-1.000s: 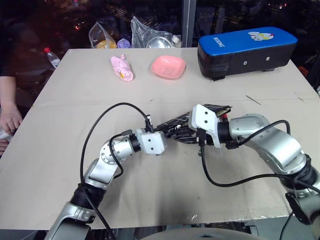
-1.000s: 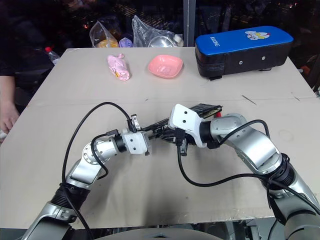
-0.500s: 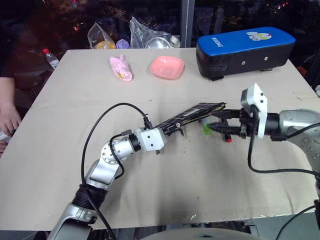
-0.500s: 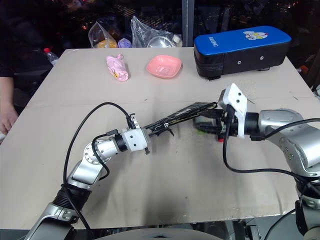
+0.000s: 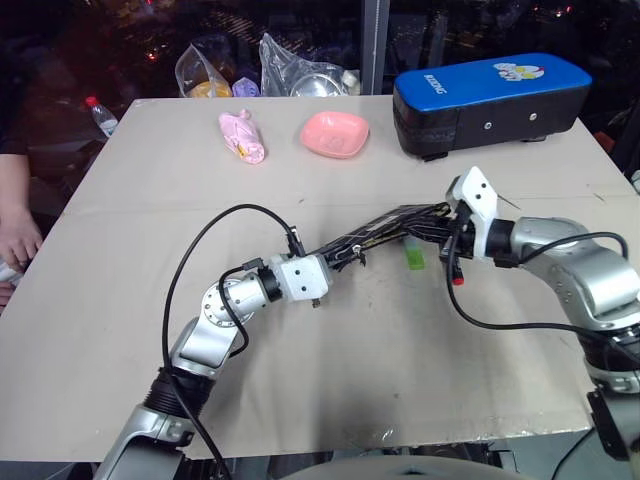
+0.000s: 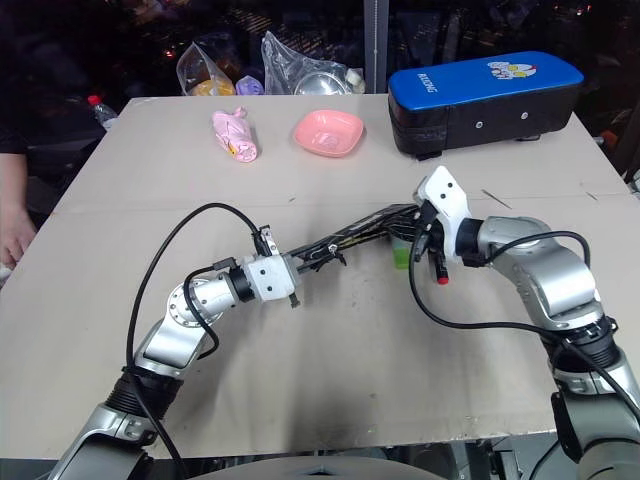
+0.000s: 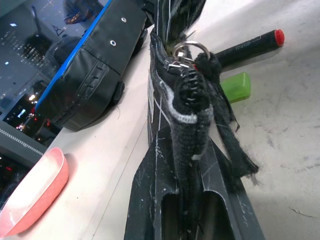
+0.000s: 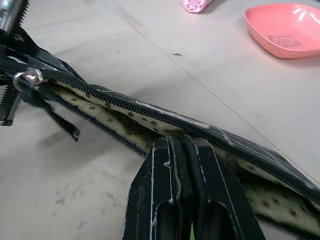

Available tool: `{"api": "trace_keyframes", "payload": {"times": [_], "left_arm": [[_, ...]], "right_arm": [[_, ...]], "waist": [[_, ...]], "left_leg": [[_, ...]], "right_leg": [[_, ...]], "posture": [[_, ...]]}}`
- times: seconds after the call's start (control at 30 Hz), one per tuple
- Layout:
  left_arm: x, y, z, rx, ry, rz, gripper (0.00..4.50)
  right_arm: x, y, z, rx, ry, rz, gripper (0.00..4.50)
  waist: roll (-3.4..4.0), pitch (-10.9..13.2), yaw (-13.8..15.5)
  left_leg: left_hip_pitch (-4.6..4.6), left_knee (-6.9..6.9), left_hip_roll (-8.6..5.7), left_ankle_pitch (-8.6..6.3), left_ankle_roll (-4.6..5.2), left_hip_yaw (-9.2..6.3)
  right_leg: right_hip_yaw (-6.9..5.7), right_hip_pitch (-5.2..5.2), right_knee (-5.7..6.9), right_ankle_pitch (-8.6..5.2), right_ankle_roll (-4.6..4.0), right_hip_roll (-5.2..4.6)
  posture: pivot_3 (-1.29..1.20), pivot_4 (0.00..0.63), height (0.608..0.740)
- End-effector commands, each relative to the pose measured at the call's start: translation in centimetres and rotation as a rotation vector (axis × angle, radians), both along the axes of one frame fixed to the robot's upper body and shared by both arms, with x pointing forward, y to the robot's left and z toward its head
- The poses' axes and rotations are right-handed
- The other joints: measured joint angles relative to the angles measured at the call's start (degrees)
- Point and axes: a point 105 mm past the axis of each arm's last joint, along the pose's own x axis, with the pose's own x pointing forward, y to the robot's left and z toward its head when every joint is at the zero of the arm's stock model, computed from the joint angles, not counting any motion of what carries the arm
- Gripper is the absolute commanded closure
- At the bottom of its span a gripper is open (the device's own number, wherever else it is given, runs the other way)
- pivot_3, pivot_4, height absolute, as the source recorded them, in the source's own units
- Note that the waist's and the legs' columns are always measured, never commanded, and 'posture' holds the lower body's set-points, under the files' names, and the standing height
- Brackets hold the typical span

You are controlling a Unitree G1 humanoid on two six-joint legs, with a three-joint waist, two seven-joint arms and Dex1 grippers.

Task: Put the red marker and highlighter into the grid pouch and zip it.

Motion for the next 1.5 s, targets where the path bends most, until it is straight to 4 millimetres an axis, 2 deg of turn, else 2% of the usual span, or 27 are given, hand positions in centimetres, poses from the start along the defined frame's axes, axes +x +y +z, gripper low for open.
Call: {"api": "trace_keyframes", "payload": {"times": [0.03,0.07,0.13,0.2,0.3,0.4,0.43,0.53,0.63,0.73,0.8,0.9,1.0,1.07,1.23,1.3,1.37,1.43,1.5], "left_arm": [[0.0,0.0,1.4,-0.023,-0.052,-0.002,4.50],[0.0,0.0,1.5,-0.024,-0.054,-0.002,4.50],[0.1,0.1,1.7,-0.032,-0.060,0.009,4.50],[0.3,0.3,2.0,-0.043,-0.065,0.028,4.50],[0.7,1.1,2.3,-0.029,-0.085,0.073,4.50],[1.1,2.0,2.8,-0.038,-0.093,0.130,4.50],[1.2,2.4,3.0,-0.039,-0.098,0.148,4.50],[1.6,3.2,3.7,-0.042,-0.112,0.195,4.50],[2.3,4.5,4.6,-0.071,-0.129,0.277,4.50],[2.6,5.8,5.2,-0.101,-0.137,0.360,4.50],[2.5,6.3,5.0,-0.109,-0.130,0.383,4.50],[2.3,6.6,4.5,-0.105,-0.119,0.394,4.50],[2.2,6.8,4.2,-0.103,-0.115,0.397,4.50],[2.1,6.8,4.1,-0.104,-0.112,0.396,4.50],[2.0,6.4,4.0,-0.105,-0.111,0.377,4.50],[2.0,6.3,4.0,-0.103,-0.112,0.372,4.50],[1.9,6.3,4.2,-0.103,-0.114,0.370,4.50],[2.0,6.3,4.3,-0.102,-0.116,0.370,4.50],[2.0,6.3,4.3,-0.101,-0.117,0.370,4.50]], "right_arm": [[0.6,1.3,-0.4,-0.135,-0.135,0.065,4.38],[0.9,1.6,-0.7,-0.184,-0.185,0.088,4.38],[2.0,2.4,-0.8,-0.294,-0.356,0.120,3.86],[2.6,2.9,-1.0,-0.373,-0.480,0.163,3.06],[2.7,3.7,-0.6,-0.390,-0.612,0.230,1.54],[2.9,4.0,0.1,-0.375,-0.665,0.240,0.10],[2.9,3.9,0.3,-0.382,-0.677,0.248,0.04],[2.8,3.6,1.0,-0.383,-0.707,0.255,0.04],[2.5,2.9,3.0,-0.229,-0.625,0.189,0.04],[1.7,0.6,5.0,-0.011,-0.445,0.083,0.04],[1.6,-1.0,4.1,0.058,-0.323,-0.033,0.04],[0.7,-2.3,0.7,0.050,-0.136,-0.156,0.04],[-0.8,-1.0,-1.6,0.144,0.054,-0.242,0.04],[-0.6,-0.6,-2.6,0.157,0.110,-0.329,0.04],[0.5,-1.0,-5.4,0.067,0.164,-0.474,0.04],[0.8,-1.5,-6.7,0.000,0.174,-0.511,0.54],[1.1,-1.8,-7.1,-0.022,0.171,-0.539,1.12],[1.0,-1.6,-7.2,-0.014,0.186,-0.531,2.25],[0.9,-1.4,-7.3,-0.014,0.193,-0.521,3.16]], "waist": [[0.00,0.0,0.0],[0.00,0.0,0.0],[0.00,0.0,-0.1],[0.01,0.0,-0.1],[0.01,0.0,0.0],[0.01,0.0,0.0],[0.01,0.0,0.0],[0.01,0.0,0.0],[0.01,0.0,0.0],[0.01,0.0,0.1],[0.00,0.0,0.2],[-0.01,0.0,0.2],[0.01,0.0,-0.2],[0.02,0.0,-0.7],[0.02,0.0,-0.7],[0.01,0.0,-0.7],[0.01,0.0,-0.9],[-0.01,0.0,-0.9],[-0.01,0.0,-1.0]], "left_leg": [[0.00,0.00,0.00,0.00,0.00,0.00],[0.00,0.00,0.00,0.00,0.00,0.01],[0.00,0.00,-0.02,0.00,0.00,0.01],[0.00,0.01,-0.03,0.00,0.00,0.03],[-0.01,0.00,-0.02,0.01,-0.01,0.04],[-0.01,0.00,-0.01,0.01,-0.02,0.09],[0.00,0.00,0.00,0.01,-0.02,0.10],[0.00,0.01,0.01,0.02,-0.02,0.13],[0.01,0.02,0.02,0.02,-0.02,0.11],[-0.01,0.01,0.03,0.02,-0.03,0.08],[-0.02,0.01,0.05,0.02,-0.03,0.04],[0.01,0.00,0.04,0.01,-0.02,0.01],[0.01,0.00,0.05,0.00,-0.01,0.02],[0.02,-0.02,0.06,0.01,-0.02,0.03],[0.00,0.00,0.04,0.04,-0.07,-0.04],[-0.02,-0.01,0.02,0.03,-0.06,-0.01],[-0.03,-0.01,0.00,0.03,-0.05,0.02],[-0.01,-0.02,0.01,0.03,-0.05,0.00],[0.00,-0.02,0.01,0.03,-0.05,-0.01]], "right_leg": [[0.00,0.00,0.00,0.00,0.00,0.00],[0.00,0.00,0.00,0.00,0.00,0.00],[0.00,-0.01,0.00,-0.01,0.02,0.00],[0.01,-0.02,0.00,-0.03,0.06,0.00],[0.01,-0.03,0.00,-0.06,0.10,0.01],[0.02,-0.03,0.00,0.00,0.00,0.01],[0.04,-0.03,0.00,0.00,0.00,0.01],[0.04,-0.02,0.01,0.01,0.00,0.00],[0.04,-0.03,0.02,0.01,-0.01,-0.01],[0.02,-0.02,0.03,0.02,-0.02,-0.01],[0.01,0.00,0.02,0.02,-0.03,-0.02],[-0.02,0.04,0.00,0.02,-0.03,-0.10],[0.02,0.01,0.05,0.02,-0.03,-0.10],[0.07,-0.05,0.09,0.02,-0.03,-0.03],[0.00,-0.03,0.08,0.03,-0.04,-0.03],[0.01,-0.03,0.04,0.03,-0.04,-0.06],[0.04,-0.03,0.03,0.03,-0.04,-0.06],[0.03,-0.03,0.04,0.03,-0.04,-0.05],[0.01,-0.02,0.05,0.02,-0.02,-0.03]], "posture": [[0.00,0.150,0.740],[0.00,0.150,0.740],[0.00,0.150,0.740],[0.00,0.150,0.740],[0.00,0.150,0.740],[0.00,0.150,0.740],[0.00,0.150,0.740],[0.00,0.150,0.740],[0.00,0.150,0.740],[0.00,0.150,0.740],[0.00,0.150,0.740],[0.00,0.150,0.740],[0.00,0.150,0.740],[0.00,0.150,0.740],[0.00,0.150,0.740],[0.00,0.150,0.740],[0.00,0.150,0.740],[0.00,0.150,0.740],[0.00,0.150,0.740]]}}
